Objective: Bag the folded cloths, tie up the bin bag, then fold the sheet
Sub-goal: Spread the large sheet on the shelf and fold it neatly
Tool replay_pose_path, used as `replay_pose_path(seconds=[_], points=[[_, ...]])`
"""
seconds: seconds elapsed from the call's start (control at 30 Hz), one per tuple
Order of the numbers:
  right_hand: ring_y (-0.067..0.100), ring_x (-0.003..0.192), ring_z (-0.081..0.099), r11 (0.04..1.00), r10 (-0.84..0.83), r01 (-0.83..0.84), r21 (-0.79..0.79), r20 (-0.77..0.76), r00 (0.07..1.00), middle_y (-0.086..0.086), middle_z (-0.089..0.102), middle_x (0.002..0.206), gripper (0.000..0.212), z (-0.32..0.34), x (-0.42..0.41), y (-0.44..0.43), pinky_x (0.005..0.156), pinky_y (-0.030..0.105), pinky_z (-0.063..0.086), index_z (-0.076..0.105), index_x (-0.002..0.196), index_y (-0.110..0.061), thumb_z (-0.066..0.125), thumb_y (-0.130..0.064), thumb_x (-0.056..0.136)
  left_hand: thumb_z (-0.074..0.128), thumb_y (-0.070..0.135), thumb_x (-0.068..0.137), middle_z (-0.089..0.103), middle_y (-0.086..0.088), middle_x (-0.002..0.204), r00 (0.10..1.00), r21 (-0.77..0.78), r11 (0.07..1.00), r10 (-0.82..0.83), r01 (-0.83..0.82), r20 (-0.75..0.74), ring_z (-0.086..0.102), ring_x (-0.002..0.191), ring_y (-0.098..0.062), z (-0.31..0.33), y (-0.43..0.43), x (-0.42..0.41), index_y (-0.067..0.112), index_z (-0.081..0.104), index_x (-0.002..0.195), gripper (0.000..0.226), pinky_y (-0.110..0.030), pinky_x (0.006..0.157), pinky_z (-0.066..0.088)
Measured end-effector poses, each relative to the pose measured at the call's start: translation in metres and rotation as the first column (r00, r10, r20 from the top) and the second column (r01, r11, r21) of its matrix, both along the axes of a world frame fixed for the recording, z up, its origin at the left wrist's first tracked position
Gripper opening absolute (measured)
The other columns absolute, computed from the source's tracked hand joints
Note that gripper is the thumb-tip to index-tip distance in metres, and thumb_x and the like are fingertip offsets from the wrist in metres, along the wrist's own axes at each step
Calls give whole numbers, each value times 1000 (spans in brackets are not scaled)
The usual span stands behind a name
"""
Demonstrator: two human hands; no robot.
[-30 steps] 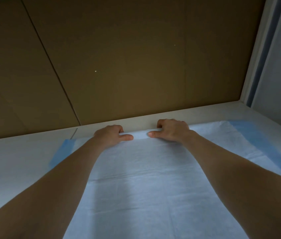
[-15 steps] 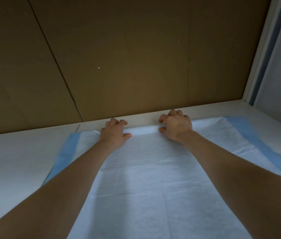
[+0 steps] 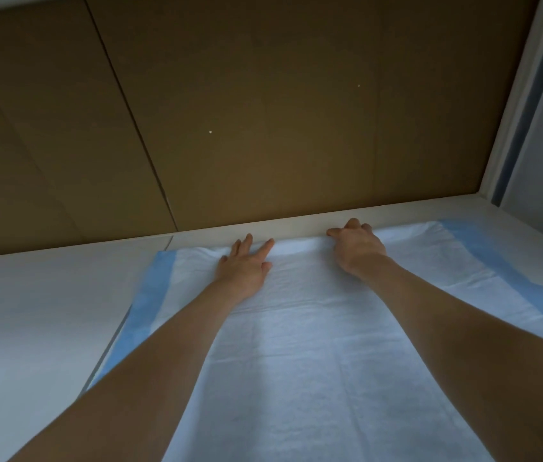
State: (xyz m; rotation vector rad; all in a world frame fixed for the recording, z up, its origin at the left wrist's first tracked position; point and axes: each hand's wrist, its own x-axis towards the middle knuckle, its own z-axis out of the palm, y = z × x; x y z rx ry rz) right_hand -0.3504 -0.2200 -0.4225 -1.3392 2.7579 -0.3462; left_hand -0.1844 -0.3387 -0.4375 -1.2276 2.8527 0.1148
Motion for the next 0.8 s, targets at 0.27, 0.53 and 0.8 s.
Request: replay_pose_path(seconds=[0.27,0.53,0.8], points=[[30,143,16,984,178,-179,-12,-75,981,4,18,157,60,5,55,-7,113,41,27,28,149,-27,41,-50,95,35,19,101,13,-6,159,978,-134,979,135,-156,-159,12,147,-20,8,-1,51,9,23,149,50,-32,118,19],[27,148,-2,958,272,-276,83,55,961,0,0,161,62,-15,95,-22,120,43,8,22,149,-33,23,-62,95,41,33,99,45,-14,140,910,116,932,360,-342,-205,43,130,-30,6,-28,81,5,43,136,46,-39,105,39],[25,145,13,973,229,-230,18,37,973,6,12,155,59,-17,99,-21,119,39,13,35,142,-33,29,-64,93,69,30,84,54,-16,131,748,381,807,575,-451,-332,55,119,-32,18,-47,67,1,50,125,54,-36,93,47]])
